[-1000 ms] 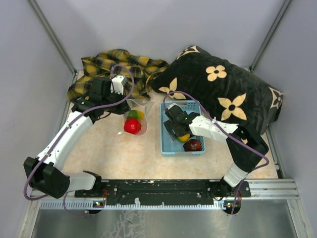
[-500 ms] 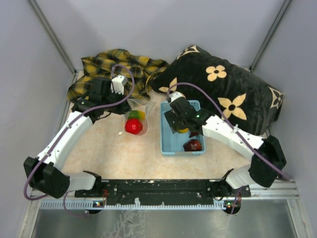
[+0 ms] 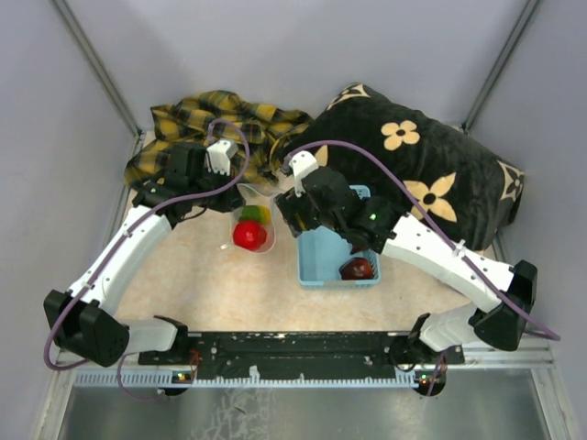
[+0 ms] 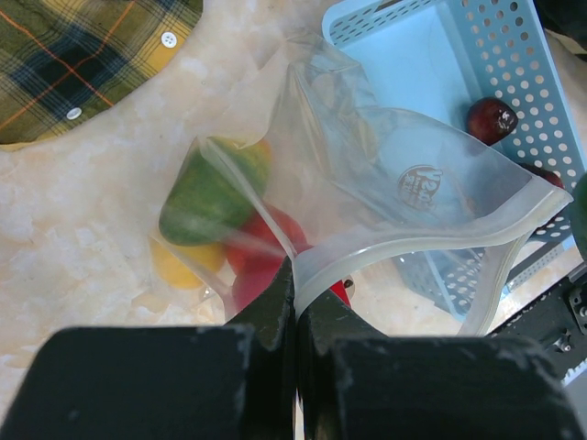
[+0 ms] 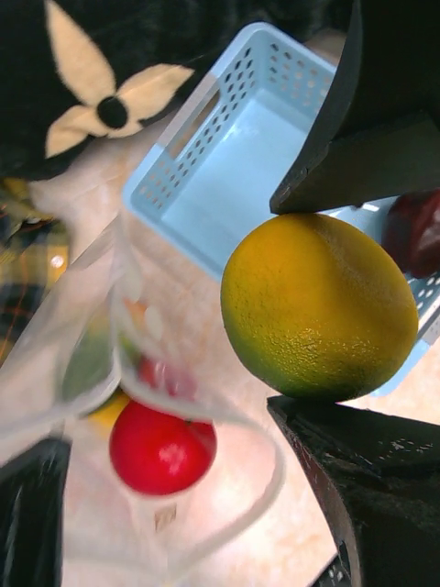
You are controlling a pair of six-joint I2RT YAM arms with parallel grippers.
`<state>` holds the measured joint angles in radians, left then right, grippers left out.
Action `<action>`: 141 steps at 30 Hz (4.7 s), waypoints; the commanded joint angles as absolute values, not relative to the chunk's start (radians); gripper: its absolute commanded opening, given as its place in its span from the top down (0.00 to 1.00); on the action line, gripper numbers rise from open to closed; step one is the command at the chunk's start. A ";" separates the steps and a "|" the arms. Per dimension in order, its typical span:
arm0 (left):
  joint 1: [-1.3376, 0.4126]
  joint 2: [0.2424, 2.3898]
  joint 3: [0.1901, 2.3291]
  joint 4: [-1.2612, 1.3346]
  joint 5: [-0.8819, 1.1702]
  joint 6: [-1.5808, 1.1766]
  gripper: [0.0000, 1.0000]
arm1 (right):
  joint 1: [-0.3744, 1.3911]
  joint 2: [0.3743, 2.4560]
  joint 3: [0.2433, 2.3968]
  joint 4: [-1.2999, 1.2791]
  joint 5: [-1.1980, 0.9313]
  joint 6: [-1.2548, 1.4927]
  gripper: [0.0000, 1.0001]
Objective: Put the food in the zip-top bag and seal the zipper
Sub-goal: Place the fake fruit in the zipper food storage bag.
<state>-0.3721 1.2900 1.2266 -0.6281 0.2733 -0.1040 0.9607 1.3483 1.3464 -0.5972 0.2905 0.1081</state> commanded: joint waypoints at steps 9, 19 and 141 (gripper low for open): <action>-0.367 1.288 1.226 -0.595 0.329 -0.107 1.00 | 1.022 1.328 1.427 -0.288 -0.040 0.029 0.50; -0.366 1.286 1.219 -0.592 0.354 -0.109 1.00 | 1.032 1.447 1.437 -0.156 -0.141 -0.029 0.51; -0.353 1.288 1.200 -0.587 0.380 -0.111 1.00 | 0.921 1.309 1.379 -0.467 0.093 0.077 0.66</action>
